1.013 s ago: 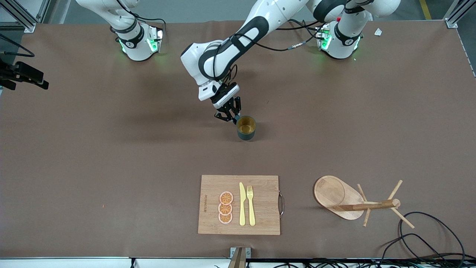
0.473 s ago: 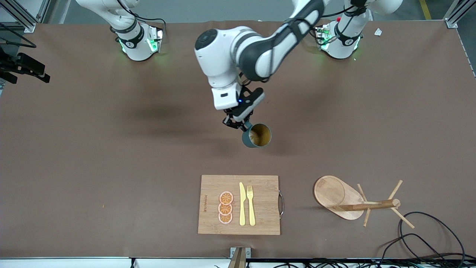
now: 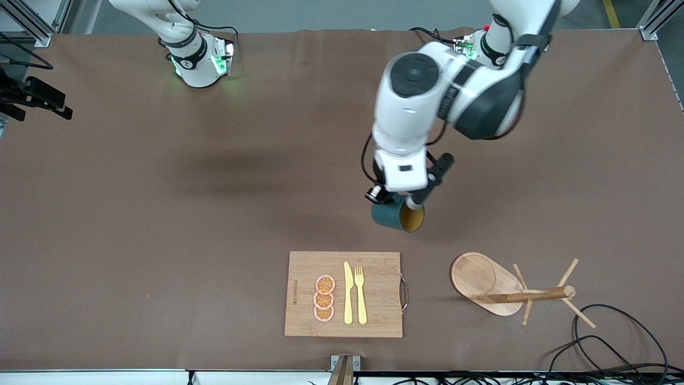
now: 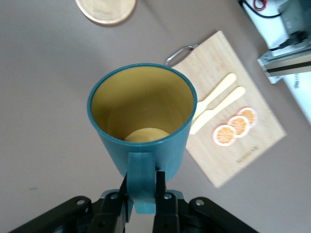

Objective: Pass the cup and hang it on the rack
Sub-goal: 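Lift the mug by the handle and carry it toward the wooden rack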

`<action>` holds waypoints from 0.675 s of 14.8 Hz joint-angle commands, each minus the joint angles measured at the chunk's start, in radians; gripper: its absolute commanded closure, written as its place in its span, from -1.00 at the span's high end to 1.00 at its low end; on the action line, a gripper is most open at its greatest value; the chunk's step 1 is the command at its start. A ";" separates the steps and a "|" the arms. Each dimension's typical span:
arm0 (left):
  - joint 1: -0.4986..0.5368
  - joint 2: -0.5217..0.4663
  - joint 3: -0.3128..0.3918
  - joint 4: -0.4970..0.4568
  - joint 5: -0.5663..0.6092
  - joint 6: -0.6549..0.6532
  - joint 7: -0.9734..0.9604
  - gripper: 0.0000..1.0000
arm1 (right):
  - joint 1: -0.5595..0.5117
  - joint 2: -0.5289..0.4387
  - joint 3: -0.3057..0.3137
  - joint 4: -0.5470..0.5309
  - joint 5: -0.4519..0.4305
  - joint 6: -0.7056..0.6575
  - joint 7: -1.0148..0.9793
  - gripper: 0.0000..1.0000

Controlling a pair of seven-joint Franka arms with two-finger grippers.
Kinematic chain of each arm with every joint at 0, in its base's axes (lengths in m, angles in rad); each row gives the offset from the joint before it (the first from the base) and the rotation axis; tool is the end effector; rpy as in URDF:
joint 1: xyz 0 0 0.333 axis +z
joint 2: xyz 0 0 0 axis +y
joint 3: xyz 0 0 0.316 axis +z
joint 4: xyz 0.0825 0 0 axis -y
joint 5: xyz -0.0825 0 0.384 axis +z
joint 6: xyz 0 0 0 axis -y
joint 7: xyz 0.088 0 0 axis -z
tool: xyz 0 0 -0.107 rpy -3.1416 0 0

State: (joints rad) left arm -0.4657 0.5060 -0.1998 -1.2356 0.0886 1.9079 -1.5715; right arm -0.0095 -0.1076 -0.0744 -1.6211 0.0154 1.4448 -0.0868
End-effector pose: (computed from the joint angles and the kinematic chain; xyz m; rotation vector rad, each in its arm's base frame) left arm 0.5912 -0.4131 0.4995 2.6708 1.3182 0.1038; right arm 0.5054 -0.0430 0.6475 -3.1108 -0.0078 0.1039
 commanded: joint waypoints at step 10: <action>0.363 -0.014 -0.006 -0.030 -0.665 0.149 0.385 -0.99 | -0.006 -0.026 0.005 -0.033 -0.029 0.023 -0.053 1.00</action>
State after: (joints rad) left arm -0.1403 0.5012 -0.1977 -1.2445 -0.4870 2.0276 -1.2515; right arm -0.0095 -0.1076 -0.0746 -1.6220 0.0024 1.4557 -0.1259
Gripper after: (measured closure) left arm 0.789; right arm 0.000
